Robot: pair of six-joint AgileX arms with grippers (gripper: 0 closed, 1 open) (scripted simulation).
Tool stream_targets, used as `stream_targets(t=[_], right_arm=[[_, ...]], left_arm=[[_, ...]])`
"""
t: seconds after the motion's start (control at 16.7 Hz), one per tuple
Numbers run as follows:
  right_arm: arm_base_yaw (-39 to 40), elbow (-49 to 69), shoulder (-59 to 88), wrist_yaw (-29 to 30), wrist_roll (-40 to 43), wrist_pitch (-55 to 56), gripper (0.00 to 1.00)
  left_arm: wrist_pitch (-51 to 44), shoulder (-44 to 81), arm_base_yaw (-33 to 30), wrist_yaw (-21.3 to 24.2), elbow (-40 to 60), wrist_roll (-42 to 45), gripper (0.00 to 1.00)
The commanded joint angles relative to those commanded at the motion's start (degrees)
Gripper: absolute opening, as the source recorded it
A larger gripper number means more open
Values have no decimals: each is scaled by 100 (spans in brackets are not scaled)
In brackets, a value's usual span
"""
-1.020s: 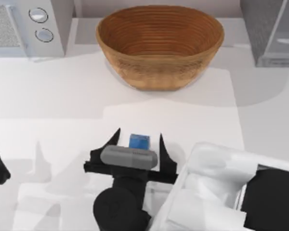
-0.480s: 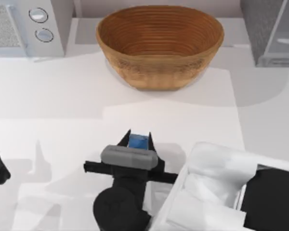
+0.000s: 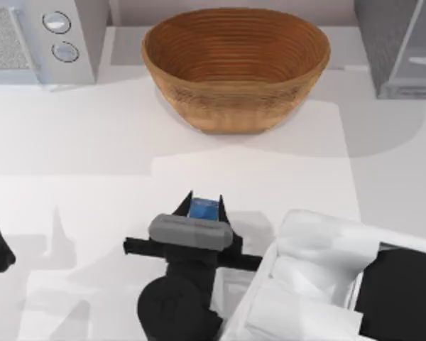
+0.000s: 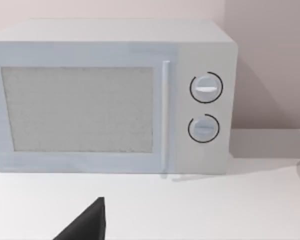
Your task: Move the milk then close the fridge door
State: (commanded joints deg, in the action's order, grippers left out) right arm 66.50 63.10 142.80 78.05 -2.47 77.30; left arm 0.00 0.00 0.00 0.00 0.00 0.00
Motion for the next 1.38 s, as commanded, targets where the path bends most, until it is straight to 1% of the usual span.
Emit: stream_targets(t=[0.6,0.96,1.08,1.14,1.26,1.38], right_arm=[[15,-151,-598,-8,-35,-478,0],[-57,-193,-670,-74,-50,-487,0],[-352,-435,-968,-356,-52,-518,0],[-570,-622,-1176,-593,-53,-549,0],[-1095,-1019,-1630,-1243,-56,-632,0],[-1752,-1400,-2147,-2131,-51,-719,0]], left_arm=[[0,0,0,0,0,0,100],[0,0,0,0,0,0,100],[0,0,0,0,0,0,100],[0,0,0,0,0,0,100],[0,0,0,0,0,0,100],[0,0,0,0,0,0,100]])
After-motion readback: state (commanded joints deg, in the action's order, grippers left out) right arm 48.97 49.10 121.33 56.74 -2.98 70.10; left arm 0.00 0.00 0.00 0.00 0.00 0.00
